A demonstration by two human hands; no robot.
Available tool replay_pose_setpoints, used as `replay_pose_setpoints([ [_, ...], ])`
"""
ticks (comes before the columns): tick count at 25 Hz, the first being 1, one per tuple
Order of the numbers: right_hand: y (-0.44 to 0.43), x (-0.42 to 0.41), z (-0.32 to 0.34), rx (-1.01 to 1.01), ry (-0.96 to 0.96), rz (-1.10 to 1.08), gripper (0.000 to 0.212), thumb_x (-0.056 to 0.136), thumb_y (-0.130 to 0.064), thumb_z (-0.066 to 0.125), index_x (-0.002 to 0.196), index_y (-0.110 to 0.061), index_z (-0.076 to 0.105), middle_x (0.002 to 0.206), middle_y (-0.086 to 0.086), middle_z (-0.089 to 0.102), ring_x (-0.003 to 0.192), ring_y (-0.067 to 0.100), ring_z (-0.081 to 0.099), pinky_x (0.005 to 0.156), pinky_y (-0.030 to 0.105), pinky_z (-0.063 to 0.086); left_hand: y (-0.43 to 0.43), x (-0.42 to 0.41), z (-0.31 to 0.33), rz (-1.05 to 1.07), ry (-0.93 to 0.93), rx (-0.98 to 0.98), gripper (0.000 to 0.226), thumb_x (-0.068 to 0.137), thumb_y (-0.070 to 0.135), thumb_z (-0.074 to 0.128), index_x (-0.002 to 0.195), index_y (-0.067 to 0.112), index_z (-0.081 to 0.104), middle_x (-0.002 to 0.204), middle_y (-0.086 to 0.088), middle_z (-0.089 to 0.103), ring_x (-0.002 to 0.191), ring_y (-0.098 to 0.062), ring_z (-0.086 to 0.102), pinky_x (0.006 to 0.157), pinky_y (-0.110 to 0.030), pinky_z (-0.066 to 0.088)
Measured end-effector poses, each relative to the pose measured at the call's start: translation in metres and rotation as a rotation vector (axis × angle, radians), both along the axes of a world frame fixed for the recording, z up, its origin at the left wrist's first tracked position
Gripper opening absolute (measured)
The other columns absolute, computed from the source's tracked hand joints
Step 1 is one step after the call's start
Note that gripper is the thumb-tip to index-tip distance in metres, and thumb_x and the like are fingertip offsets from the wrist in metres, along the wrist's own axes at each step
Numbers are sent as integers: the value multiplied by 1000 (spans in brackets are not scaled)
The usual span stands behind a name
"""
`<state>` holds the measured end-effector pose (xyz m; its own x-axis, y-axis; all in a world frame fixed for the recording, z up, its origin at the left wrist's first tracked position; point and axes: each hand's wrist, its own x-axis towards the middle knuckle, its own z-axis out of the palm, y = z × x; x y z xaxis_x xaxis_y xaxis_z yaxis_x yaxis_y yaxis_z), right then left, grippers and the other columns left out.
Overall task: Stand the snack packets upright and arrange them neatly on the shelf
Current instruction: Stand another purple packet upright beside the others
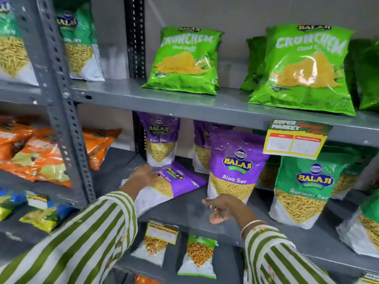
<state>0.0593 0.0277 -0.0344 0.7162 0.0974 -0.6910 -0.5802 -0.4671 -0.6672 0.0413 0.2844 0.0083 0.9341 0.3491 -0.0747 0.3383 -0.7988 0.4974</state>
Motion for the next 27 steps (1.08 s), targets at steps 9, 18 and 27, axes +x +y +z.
replay_pose_setpoints([
  [9,179,-13,-30,478,93,-377,38,80,-45,63,77,-9,50,85,12,57,99,33,60,100,49,45,87,27,-20,-107,245,-451,54,90,38,48,126,-2,48,128,-19,52,99,-25,51,89,-34,41],
  [18,137,-19,-33,444,4,-264,18,67,-13,79,73,-11,62,53,4,71,61,20,67,79,42,56,90,-2,-46,-175,498,-1046,8,84,10,62,81,5,68,75,-8,74,73,-21,66,77,-38,54],
  [27,110,-26,19,342,-611,-103,67,56,19,76,116,6,51,105,17,66,81,17,66,71,23,58,47,-44,-6,-213,131,-889,32,77,-1,67,102,14,56,94,-6,62,102,-24,53,71,-30,47],
])
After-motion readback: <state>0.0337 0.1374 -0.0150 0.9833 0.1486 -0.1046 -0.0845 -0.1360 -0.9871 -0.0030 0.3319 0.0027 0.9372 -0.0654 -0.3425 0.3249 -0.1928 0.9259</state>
